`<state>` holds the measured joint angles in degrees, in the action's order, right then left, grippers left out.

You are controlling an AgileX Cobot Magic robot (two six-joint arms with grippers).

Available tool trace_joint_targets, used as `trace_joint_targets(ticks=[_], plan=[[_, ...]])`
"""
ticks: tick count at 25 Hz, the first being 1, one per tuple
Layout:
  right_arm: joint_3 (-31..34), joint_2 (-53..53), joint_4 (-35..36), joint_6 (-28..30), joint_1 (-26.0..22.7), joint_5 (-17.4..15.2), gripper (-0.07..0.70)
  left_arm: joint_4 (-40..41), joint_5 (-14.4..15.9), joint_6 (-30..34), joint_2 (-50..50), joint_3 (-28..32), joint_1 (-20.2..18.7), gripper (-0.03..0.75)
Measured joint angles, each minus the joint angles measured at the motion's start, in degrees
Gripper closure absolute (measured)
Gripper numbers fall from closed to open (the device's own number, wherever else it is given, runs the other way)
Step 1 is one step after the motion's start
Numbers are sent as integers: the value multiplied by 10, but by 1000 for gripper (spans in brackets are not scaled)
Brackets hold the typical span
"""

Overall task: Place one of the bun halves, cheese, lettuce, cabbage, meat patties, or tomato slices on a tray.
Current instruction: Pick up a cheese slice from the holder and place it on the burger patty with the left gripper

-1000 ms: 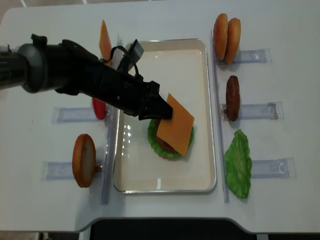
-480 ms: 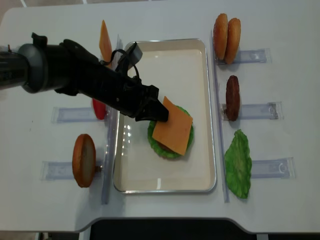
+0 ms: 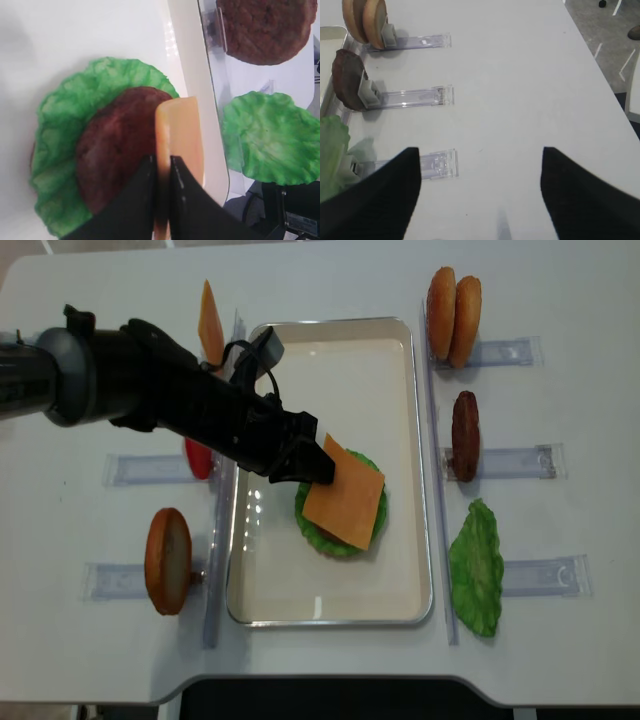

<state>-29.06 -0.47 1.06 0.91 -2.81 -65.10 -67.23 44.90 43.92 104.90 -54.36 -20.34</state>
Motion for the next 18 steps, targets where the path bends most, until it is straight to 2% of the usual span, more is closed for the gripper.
trace_joint_targets(ticks=[18], plan=[[0, 0, 0, 0, 0, 0, 149, 11, -9, -25, 0, 0, 0, 681]])
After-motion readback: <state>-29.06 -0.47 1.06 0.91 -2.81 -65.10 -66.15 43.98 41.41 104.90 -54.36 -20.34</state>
